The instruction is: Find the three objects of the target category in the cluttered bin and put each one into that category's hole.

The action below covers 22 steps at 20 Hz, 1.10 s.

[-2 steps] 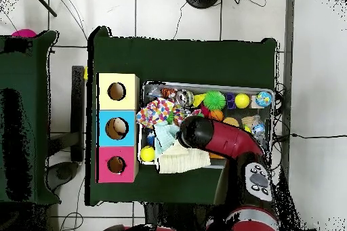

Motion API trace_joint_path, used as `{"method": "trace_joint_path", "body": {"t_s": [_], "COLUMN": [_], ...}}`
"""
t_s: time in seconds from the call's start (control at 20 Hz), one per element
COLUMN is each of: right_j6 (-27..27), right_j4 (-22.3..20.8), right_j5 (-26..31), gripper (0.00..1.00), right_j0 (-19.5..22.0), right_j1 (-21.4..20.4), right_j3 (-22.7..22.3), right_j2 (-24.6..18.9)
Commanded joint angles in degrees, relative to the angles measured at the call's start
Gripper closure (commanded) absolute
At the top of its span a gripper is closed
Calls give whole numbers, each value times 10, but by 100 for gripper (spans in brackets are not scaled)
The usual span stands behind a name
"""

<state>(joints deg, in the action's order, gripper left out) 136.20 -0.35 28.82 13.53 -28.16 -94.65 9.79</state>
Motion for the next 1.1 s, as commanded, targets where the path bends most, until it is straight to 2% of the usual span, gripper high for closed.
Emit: {"method": "trace_joint_path", "body": {"t_s": [0.05, 0.15, 0.3, 0.5, 0.65, 0.8, 1.1], "right_j6": [75, 75, 80, 69, 20, -7, 17], "right_j4": [15, 13, 16, -4, -46, -75, -89], "right_j5": [3, 6, -23, -51, -57, -56, -55], "gripper": [0, 0, 0, 0, 0, 0, 0], "right_j0": [-20, -24, -21, -26, -29, -36, -57], "right_j1": [23, 21, 28, 38, 46, 46, 37], "right_j3": [-49, -42, -37, -16, 34, 71, 64], "right_j2": [-30, -21, -20, -3, 12, 24, 36]}}
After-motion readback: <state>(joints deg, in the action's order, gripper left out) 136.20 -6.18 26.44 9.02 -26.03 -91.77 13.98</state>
